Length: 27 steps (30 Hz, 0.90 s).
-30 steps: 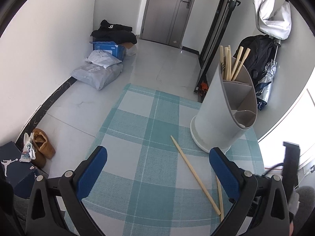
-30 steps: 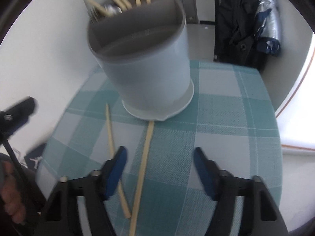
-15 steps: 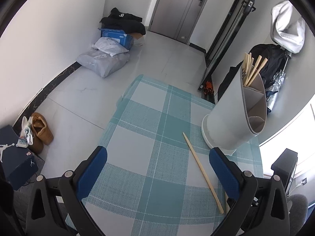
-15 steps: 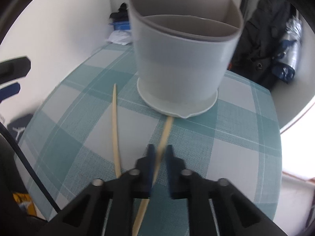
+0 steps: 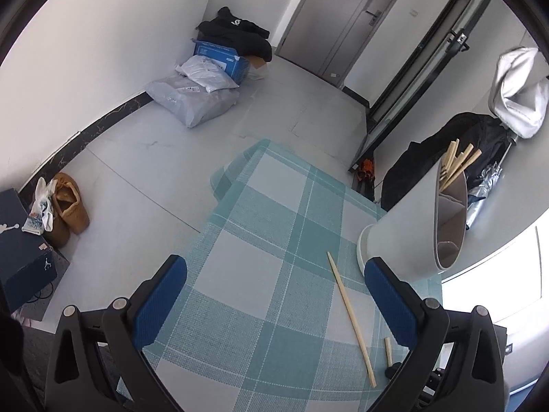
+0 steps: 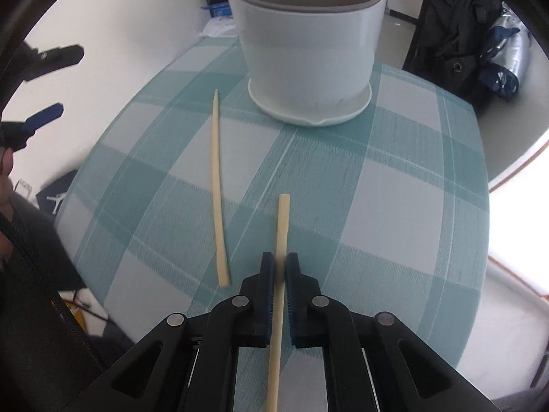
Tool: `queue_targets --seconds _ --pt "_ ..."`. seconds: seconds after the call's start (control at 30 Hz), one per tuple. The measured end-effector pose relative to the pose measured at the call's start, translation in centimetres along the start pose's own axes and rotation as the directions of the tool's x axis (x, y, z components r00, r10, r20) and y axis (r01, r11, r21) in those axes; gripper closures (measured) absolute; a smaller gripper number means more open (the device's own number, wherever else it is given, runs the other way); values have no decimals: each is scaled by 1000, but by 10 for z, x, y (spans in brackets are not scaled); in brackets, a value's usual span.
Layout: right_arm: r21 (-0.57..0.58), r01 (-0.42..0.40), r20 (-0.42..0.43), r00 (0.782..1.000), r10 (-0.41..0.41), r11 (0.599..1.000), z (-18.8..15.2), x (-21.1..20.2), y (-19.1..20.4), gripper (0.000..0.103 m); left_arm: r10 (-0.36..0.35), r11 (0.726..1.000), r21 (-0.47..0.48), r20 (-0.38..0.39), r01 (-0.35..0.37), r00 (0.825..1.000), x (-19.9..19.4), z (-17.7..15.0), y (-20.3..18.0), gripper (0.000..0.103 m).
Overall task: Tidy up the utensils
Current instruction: 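Lift the chopstick with the right gripper while the left gripper grasps the last chopstick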
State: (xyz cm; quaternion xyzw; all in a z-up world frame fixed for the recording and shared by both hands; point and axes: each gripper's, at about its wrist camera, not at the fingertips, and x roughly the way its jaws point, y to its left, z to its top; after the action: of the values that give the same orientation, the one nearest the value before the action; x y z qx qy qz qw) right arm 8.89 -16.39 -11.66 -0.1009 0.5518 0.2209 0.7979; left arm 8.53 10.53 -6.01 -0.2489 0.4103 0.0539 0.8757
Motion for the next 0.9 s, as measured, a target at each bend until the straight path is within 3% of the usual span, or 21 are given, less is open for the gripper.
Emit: queue_targets --seconds 0.17,0.4,0.57,0.7,0.9 --pt "-38 1 -19 1000 -1 999 12 4 2 84 31 999 11 12 -31 999 -1 -1 0 1" --pt "-76 -6 -44 999 3 997 36 15 0 84 49 998 41 11 -49 999 5 -4 1 1" --pt "-67 -35 -63 998 30 997 46 20 1 97 75 993 91 -30 -72 997 15 -8 -5 1" --pt "-24 -85 -46 995 84 996 51 20 -12 97 129 983 134 -6 -127 992 15 -10 -14 1" --pt "136 -213 72 976 205 967 58 7 -48 97 132 981 145 -37 -126 991 25 -13 -25 1"
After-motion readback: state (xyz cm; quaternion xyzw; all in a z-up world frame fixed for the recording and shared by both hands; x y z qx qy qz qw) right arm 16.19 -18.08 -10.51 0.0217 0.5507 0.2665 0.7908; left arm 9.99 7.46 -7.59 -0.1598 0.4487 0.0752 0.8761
